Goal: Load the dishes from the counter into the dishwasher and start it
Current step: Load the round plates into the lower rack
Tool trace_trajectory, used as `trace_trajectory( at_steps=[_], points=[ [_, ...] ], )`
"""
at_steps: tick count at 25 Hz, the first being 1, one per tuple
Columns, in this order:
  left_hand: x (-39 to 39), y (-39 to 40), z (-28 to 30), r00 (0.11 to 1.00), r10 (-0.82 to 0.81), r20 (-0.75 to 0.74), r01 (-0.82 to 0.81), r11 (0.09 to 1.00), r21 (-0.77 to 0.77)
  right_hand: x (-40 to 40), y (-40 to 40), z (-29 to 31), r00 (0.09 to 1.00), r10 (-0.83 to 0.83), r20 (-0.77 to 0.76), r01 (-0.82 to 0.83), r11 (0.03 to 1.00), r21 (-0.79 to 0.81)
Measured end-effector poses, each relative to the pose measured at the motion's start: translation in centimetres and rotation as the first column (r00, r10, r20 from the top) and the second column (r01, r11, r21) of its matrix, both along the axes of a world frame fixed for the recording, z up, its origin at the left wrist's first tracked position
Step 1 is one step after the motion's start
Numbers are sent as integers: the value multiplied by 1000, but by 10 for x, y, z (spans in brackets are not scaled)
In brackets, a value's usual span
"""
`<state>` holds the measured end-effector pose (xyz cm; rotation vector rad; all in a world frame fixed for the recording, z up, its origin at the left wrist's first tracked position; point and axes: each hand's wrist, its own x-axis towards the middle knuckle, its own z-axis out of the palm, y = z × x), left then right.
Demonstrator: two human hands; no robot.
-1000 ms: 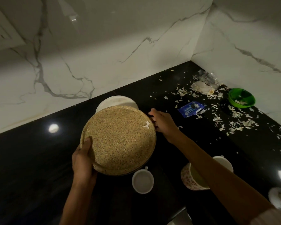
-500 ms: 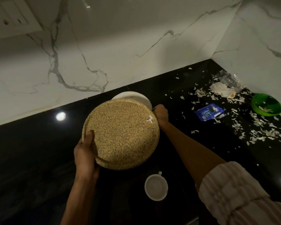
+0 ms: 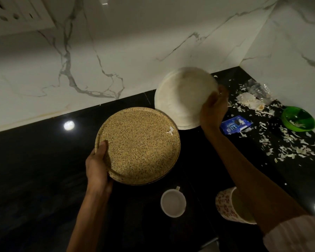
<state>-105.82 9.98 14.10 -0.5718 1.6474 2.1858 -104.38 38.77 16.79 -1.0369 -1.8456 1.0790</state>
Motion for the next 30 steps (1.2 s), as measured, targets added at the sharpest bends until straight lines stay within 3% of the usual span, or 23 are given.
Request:
trace_trajectory(
  at_steps=[7,10,14,16,19,30],
  points=[
    [21,10,16,993,-111,-48,113,993,32,74,32,53,937,-113,-332,196,954,228],
    [28,9,20,987,-149,-62,150,989,12,105,49,64,901,-156,-405,244,954,175],
    [38,22,24,979,-197,-47,199,980,27,141,16,71,965,17,-260,-47,993,-111],
    [44,32,25,974,-224,-38,225,973,45,153,-3,63,989,87,-119,-111,971,-210],
    [55,45,25,956,-293,-19,293,954,62,165,-18,40,990,139,28,-128,964,-235],
    [119,82,40,869,-488,-79,488,873,-15,239,-37,16,987,153,48,-121,904,-409]
  ],
)
